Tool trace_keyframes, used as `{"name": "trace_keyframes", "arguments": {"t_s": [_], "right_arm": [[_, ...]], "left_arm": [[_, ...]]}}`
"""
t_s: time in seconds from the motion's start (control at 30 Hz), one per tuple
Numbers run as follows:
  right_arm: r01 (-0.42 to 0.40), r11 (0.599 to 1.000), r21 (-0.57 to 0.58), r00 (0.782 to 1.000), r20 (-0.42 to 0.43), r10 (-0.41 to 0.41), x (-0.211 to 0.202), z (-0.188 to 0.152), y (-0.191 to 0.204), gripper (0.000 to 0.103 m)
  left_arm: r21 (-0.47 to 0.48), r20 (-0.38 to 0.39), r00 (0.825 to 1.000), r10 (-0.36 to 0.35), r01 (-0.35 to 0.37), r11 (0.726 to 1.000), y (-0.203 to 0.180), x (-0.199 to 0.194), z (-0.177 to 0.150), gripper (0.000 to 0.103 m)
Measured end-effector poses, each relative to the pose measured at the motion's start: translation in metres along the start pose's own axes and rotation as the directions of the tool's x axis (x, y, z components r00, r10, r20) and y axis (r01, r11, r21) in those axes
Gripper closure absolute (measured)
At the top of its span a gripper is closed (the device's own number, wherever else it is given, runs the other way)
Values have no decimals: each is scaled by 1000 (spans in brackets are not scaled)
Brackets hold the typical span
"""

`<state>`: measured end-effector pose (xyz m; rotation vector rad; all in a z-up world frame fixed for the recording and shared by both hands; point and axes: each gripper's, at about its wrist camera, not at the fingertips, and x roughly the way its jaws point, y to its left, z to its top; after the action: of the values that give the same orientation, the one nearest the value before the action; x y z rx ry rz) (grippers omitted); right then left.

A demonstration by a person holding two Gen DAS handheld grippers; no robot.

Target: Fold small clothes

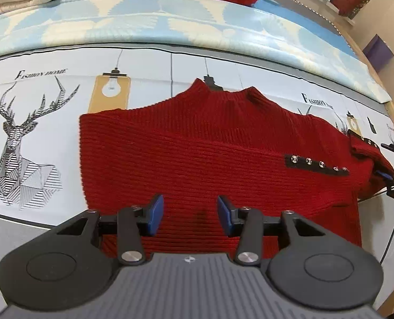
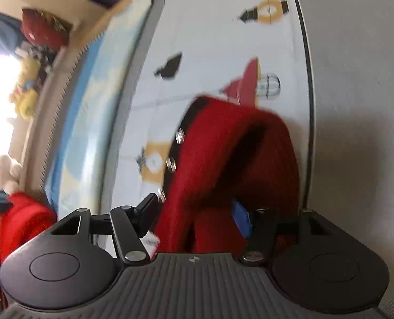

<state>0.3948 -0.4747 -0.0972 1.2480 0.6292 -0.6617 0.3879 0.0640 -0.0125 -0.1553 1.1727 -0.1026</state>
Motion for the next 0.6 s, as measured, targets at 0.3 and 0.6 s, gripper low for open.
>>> {"name": "trace_keyframes", "arguments": {"t_s": [0.3, 0.6], "right_arm": [[19, 1000, 15, 999, 45, -20, 9, 6, -14, 89], [-139, 989, -55, 984, 105, 145, -32, -19, 15, 93]], "left_arm": [[-11, 2, 1000, 24, -24, 1000, 15, -7, -3, 54], [-25, 22, 999, 27, -26, 999, 25, -17, -1, 54]]}}
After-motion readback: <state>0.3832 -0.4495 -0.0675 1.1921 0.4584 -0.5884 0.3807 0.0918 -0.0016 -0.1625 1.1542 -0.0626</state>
